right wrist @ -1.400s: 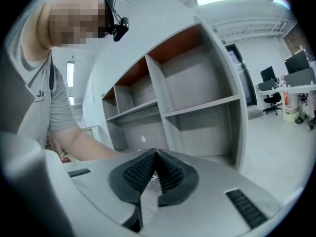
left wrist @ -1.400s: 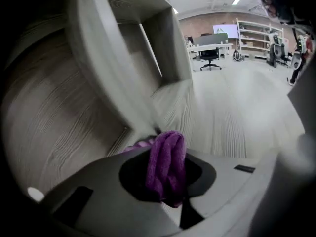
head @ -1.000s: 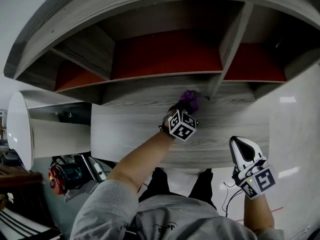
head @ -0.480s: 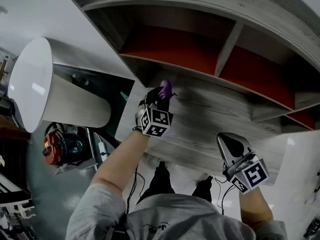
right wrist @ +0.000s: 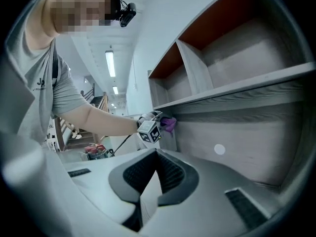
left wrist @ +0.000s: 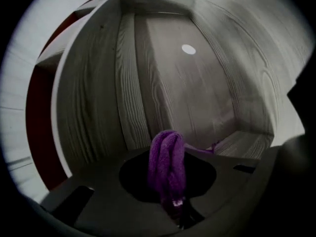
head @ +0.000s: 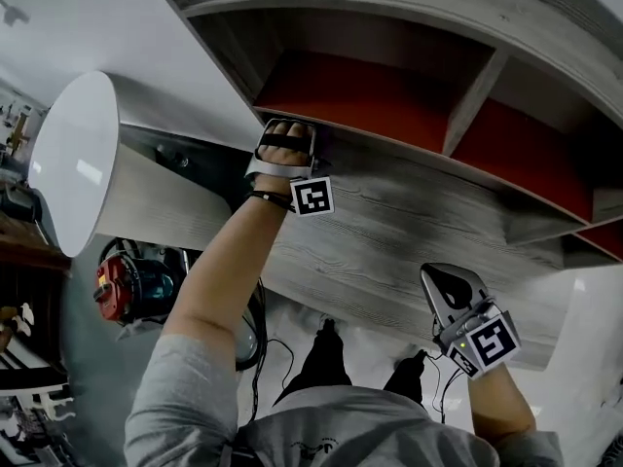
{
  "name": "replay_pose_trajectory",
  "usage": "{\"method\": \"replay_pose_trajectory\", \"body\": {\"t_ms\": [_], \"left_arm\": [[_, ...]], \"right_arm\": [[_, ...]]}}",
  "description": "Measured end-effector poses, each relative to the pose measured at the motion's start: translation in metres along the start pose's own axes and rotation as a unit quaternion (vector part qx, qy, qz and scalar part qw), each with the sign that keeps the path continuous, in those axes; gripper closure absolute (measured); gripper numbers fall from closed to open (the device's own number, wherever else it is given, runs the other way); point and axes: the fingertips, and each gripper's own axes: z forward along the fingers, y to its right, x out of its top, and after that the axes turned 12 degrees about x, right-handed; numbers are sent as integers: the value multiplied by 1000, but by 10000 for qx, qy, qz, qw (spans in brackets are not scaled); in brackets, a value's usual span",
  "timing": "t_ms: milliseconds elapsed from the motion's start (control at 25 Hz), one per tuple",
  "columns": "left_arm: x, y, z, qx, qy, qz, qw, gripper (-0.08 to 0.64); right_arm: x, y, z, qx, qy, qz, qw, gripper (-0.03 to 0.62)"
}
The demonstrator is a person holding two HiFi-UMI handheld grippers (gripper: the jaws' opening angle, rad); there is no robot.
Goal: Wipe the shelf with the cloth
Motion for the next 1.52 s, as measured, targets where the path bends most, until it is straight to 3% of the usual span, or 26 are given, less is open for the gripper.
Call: {"method": "replay_pose_trajectory", "body": {"t_ms": [160,360,520,640,720,880,920,960,1040,1120,1200,1280,1520], "left_arm": [[-12,20,24,-192,-377,376,9984,488],[-20,79,30,-1092,-420,1253,9852,476],[-7,155,-6,-2301,-505,1602,9586,474],[1,222,-47,-2912,-422,1960,9354,474],[7,243,-63,-3011,-412,1951,9325,477],[14,243,-61,-3205,-493,1516,9337,482],[15,228,-58,-3143,-468,1290,9394,480],[17,205,-54,-2905,-416,1006,9507,482],[11,135,-44,-1984,-306,519,9783,482],[-7,65,-41,-1124,-262,382,9926,483],[-23,17,-42,-576,-302,220,9976,483],[-36,-11,-38,-293,-417,107,9986,483],[-58,-22,-28,-52,-607,211,9979,479]], "right_arm": [[-8,5,-6,-23,12,69,10000,571],[-24,12,-17,-171,-20,283,9995,571],[-37,18,-21,-255,-66,384,9989,571],[-47,23,-26,-343,-117,447,9983,571],[-53,28,-29,-401,-130,495,9979,571],[-57,34,-30,-470,-71,507,9976,571],[-55,33,-30,-464,-38,497,9977,571],[-52,31,-29,-440,-5,476,9979,571],[-45,27,-27,-371,51,417,9984,571],[-36,24,-24,-314,103,368,9988,571],[-24,21,-24,-278,146,293,9991,571],[-12,18,-24,-251,167,194,9994,571],[-8,10,-23,-236,79,167,9996,571]]}}
